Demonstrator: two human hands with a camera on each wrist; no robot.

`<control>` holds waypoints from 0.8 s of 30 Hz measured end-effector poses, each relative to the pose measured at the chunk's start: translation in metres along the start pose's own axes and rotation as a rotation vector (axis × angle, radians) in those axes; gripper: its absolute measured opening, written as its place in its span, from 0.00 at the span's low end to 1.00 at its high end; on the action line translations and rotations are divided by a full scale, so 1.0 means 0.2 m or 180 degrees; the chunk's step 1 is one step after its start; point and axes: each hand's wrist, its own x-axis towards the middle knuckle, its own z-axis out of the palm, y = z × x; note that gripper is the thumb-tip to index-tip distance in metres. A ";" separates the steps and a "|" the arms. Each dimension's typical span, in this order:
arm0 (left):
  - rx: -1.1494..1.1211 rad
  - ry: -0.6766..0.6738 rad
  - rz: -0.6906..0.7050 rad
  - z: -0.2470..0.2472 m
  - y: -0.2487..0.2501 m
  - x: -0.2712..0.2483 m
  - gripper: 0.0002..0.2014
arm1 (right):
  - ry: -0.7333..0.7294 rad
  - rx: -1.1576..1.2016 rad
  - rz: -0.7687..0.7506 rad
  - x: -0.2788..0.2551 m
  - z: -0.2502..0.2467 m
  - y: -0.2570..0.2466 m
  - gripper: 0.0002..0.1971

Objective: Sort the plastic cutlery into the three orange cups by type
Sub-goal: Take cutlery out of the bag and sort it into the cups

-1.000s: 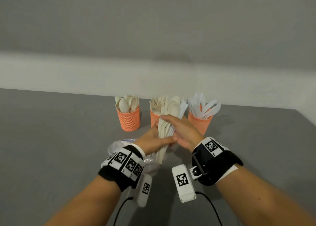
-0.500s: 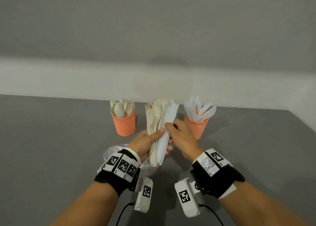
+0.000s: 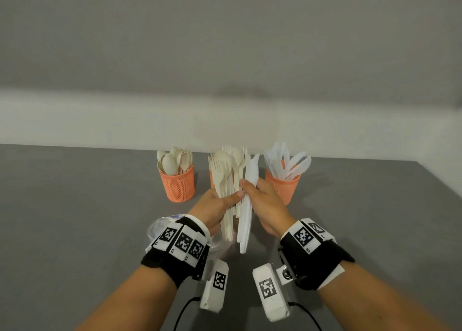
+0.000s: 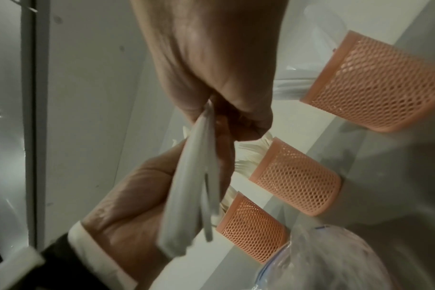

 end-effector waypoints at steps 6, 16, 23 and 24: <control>-0.0106 -0.0009 -0.0096 0.02 -0.01 0.02 0.16 | -0.0007 -0.0093 0.0051 0.00 -0.01 0.00 0.13; -0.0091 0.0217 -0.0179 -0.05 0.00 0.06 0.04 | 0.0793 -0.0123 -0.0198 0.10 -0.15 -0.08 0.09; -0.0210 -0.0164 -0.0091 -0.05 0.03 0.05 0.07 | 0.1567 -0.0480 -0.0886 0.35 -0.40 -0.14 0.10; -0.0242 -0.0221 -0.0108 -0.05 0.03 0.05 0.07 | 0.1514 -0.0519 -0.0740 0.38 -0.41 -0.10 0.10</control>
